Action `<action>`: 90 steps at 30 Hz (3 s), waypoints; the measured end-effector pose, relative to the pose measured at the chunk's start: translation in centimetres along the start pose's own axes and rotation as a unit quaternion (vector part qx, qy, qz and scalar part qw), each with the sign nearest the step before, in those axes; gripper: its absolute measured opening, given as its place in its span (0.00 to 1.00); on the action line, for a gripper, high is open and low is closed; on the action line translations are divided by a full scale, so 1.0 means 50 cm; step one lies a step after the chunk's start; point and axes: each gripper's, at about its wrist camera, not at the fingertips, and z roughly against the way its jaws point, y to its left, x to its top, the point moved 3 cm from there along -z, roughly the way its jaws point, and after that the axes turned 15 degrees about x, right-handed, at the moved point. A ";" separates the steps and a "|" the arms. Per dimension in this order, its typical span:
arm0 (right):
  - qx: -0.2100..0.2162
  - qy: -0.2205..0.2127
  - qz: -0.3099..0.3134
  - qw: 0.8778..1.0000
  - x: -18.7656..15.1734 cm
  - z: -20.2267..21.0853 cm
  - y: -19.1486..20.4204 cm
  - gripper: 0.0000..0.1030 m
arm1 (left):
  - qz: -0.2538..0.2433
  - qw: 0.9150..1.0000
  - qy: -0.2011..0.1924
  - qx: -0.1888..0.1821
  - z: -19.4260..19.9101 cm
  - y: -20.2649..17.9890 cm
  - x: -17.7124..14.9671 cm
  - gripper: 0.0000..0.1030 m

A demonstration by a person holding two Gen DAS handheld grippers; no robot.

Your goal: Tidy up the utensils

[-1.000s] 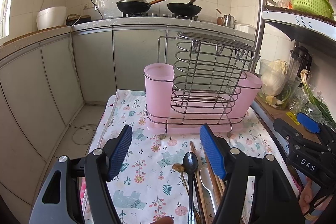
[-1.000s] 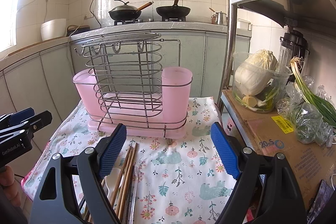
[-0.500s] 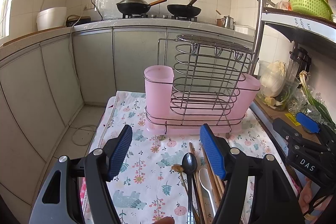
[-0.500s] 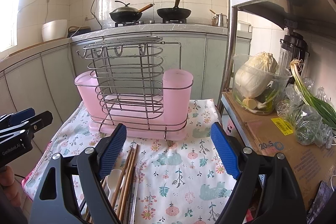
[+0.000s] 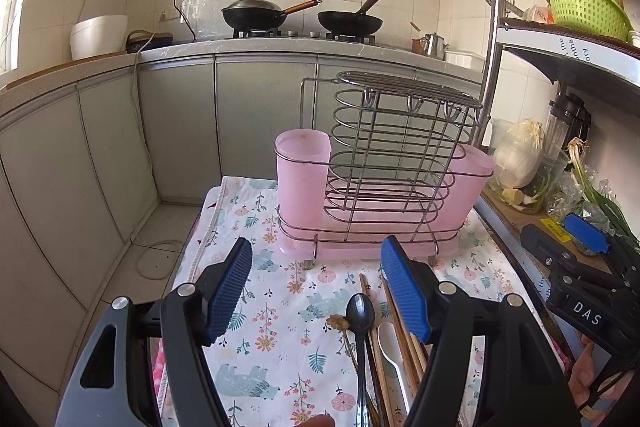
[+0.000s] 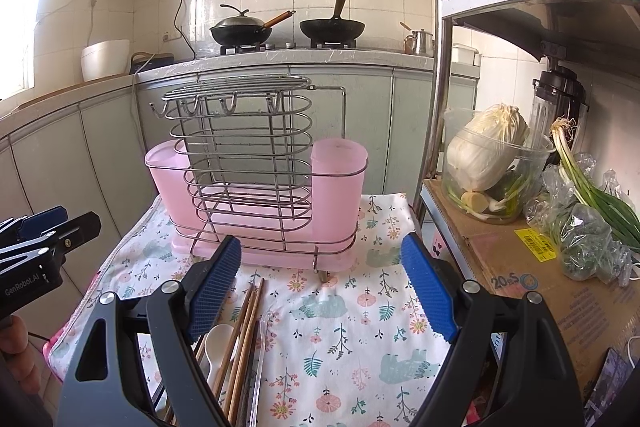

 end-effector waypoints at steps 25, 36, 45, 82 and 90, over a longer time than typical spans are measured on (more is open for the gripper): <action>0.041 0.056 -0.053 0.996 -0.030 -0.022 -0.033 0.80 | -0.010 0.998 0.060 -0.027 -0.040 0.037 -0.037 0.64; 0.073 0.099 -0.080 0.989 -0.058 -0.049 -0.040 0.61 | -0.032 0.987 0.133 -0.089 -0.079 0.024 -0.075 0.41; 0.112 0.137 -0.124 0.976 -0.087 -0.081 -0.051 0.43 | 0.008 0.963 0.232 -0.135 -0.149 0.011 -0.109 0.30; 0.214 0.241 -0.299 0.898 -0.186 -0.284 -0.077 0.04 | 0.092 0.907 0.377 -0.162 -0.301 -0.020 -0.155 0.35; 0.223 0.228 -0.306 0.897 -0.176 -0.249 -0.098 0.03 | 0.124 0.891 0.399 -0.176 -0.334 -0.043 -0.175 0.35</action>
